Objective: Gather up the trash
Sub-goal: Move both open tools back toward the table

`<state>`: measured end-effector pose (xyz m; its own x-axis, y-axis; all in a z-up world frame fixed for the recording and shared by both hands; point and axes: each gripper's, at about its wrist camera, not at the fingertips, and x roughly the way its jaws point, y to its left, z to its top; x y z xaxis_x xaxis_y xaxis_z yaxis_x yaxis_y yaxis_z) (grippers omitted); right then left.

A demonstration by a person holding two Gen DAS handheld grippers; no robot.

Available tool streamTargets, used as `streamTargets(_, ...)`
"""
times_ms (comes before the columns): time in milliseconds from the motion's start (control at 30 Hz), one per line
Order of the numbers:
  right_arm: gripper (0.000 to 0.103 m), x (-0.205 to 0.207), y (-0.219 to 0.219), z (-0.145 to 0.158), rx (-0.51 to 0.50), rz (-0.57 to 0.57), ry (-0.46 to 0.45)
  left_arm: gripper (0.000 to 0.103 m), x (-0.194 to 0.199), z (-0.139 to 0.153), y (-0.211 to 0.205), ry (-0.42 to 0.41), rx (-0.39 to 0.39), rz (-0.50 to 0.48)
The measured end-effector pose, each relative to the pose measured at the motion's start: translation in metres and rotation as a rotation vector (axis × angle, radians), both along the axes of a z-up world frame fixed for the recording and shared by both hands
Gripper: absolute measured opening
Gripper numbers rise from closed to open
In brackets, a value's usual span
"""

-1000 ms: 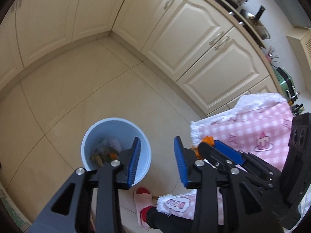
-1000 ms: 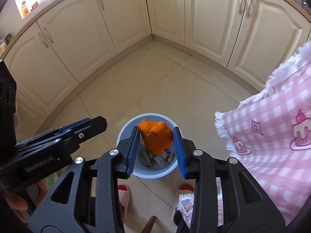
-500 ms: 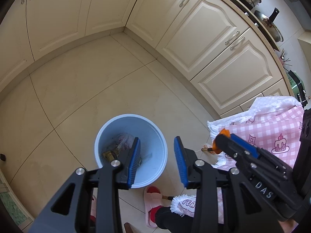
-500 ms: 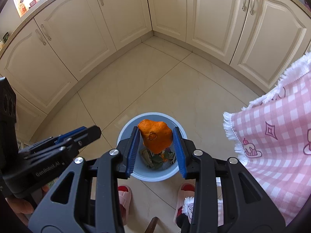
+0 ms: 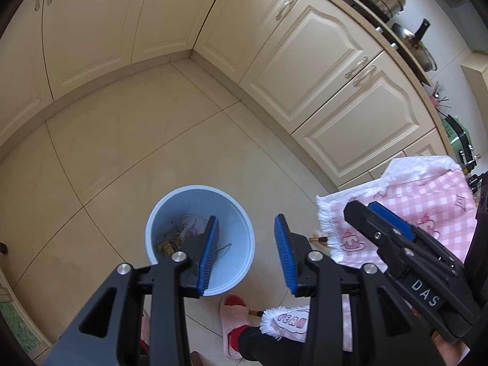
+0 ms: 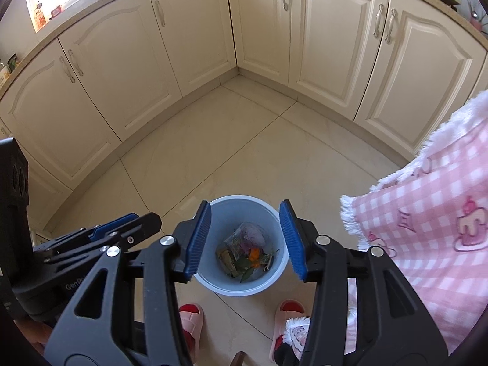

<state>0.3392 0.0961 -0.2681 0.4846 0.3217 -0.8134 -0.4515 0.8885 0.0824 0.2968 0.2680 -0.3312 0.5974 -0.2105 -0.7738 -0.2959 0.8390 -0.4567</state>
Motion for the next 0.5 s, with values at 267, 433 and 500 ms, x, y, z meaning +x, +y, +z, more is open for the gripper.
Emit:
streamTargets(267, 0.047, -0.036, -0.059, 0.066, 0.026, -0.056, -0.115, 0.039, -0.022, 0.054, -0.052, -0.088, -0.001, -0.076)
streamTargets(433, 0.047, -0.074, -0.123, 0.121, 0.045, -0.137, -0.229, 0.043, -0.035, 0.108, -0.111, -0.171, 0.036, -0.192)
streamTargets(500, 0.048, -0.091, -0.156, 0.142, 0.047, -0.182, -0.279, 0.047, -0.039, 0.128, -0.136, -0.204, 0.043, -0.243)
